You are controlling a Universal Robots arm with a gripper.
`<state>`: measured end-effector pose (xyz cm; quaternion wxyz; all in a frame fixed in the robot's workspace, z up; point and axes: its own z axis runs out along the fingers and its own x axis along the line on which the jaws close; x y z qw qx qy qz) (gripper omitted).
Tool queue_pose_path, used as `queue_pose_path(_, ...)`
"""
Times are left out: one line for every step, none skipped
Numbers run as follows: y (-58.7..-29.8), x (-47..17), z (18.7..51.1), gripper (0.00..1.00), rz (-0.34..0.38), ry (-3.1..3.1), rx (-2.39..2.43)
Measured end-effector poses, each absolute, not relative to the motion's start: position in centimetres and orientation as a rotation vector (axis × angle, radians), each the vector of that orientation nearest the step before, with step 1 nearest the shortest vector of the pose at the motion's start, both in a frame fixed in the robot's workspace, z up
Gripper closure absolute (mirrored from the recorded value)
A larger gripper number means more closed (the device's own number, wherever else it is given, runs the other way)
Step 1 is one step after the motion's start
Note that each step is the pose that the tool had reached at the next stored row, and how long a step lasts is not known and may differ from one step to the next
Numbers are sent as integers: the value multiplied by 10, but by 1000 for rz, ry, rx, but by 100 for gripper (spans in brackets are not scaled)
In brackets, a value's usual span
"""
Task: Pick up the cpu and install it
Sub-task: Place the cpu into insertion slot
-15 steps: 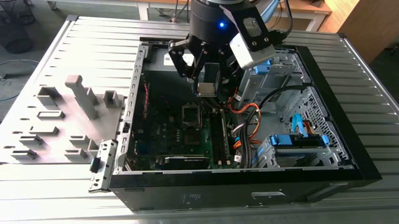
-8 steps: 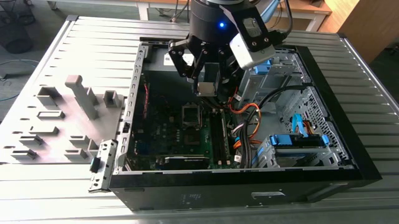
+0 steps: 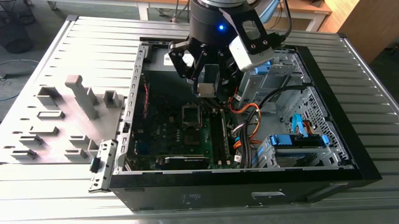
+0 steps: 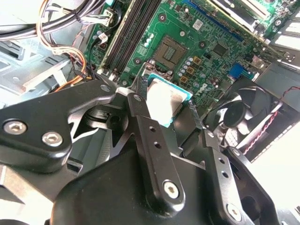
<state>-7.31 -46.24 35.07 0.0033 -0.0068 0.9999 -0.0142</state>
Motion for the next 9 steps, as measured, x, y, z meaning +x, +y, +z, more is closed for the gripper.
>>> queue_pose_path(-462, -73, 350, 53, -44, 3135, -21)
queue_pose_path(-462, -73, 348, 53, -44, 3135, -21)
queue_pose_path(-462, -73, 347, 53, -44, 3135, -21)
queue_pose_path(-462, -73, 345, 53, -45, 3135, -21)
queue_pose_path(-462, -74, 344, 53, -44, 3135, -21)
queue_pose_path(-462, -74, 342, 53, -44, 3135, -21)
queue_pose_path(-462, -74, 340, 53, -44, 3135, -21)
queue_pose_path(-462, -74, 338, 53, -44, 3135, -21)
queue_pose_path(-462, -74, 336, 53, -44, 3135, -21)
